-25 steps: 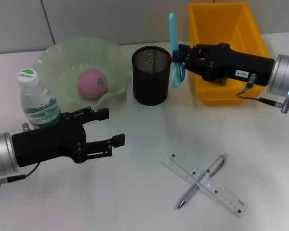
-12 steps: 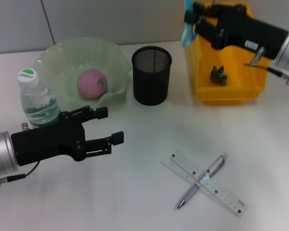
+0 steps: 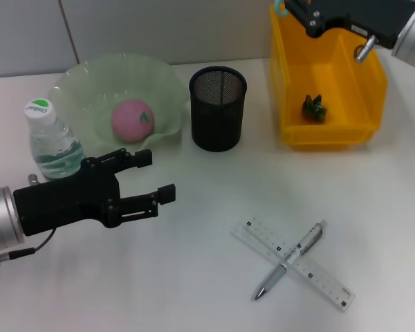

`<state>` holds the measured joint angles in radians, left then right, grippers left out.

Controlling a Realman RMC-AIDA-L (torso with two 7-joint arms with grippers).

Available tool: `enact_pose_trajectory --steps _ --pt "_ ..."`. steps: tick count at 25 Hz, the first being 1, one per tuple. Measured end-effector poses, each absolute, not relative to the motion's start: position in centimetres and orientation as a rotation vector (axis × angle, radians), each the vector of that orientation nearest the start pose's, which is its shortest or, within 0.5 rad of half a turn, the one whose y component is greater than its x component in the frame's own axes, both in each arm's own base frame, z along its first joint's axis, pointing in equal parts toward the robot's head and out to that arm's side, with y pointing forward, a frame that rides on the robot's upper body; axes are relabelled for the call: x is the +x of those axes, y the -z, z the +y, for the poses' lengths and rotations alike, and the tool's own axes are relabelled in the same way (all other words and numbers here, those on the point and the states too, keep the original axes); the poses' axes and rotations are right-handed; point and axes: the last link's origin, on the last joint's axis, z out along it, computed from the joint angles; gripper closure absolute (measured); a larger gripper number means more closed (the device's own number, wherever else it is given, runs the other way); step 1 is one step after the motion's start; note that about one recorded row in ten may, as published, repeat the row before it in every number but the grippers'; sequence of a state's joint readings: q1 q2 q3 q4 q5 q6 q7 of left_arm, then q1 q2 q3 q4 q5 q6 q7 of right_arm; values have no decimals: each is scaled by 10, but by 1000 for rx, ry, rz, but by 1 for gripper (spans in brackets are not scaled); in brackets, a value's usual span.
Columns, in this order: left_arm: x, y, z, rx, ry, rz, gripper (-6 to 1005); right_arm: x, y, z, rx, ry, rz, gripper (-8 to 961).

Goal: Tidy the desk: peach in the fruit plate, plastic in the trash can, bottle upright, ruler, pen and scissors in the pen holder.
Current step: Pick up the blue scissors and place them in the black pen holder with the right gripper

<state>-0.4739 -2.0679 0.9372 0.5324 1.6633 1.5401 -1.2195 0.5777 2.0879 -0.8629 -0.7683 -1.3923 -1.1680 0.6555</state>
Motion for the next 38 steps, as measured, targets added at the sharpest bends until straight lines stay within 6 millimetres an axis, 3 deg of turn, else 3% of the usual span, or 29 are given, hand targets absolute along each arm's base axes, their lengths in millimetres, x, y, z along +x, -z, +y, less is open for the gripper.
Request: enact_pose_trajectory --steps 9,18,24,30,38 --pt "-252 24 314 -2698 900 -470 155 188 -47 418 -1964 -403 -625 720" --pt "-259 25 310 -2685 878 -465 155 198 -39 409 -1796 -218 -872 718" --pt "-263 26 307 -2676 875 -458 155 202 -22 403 -1629 -70 -1062 718" --pt "-265 31 304 -2656 894 -418 155 209 -3 406 -1501 223 -1325 717" --pt "-265 31 303 -2640 900 -393 155 213 2 408 -1327 448 -1549 716"
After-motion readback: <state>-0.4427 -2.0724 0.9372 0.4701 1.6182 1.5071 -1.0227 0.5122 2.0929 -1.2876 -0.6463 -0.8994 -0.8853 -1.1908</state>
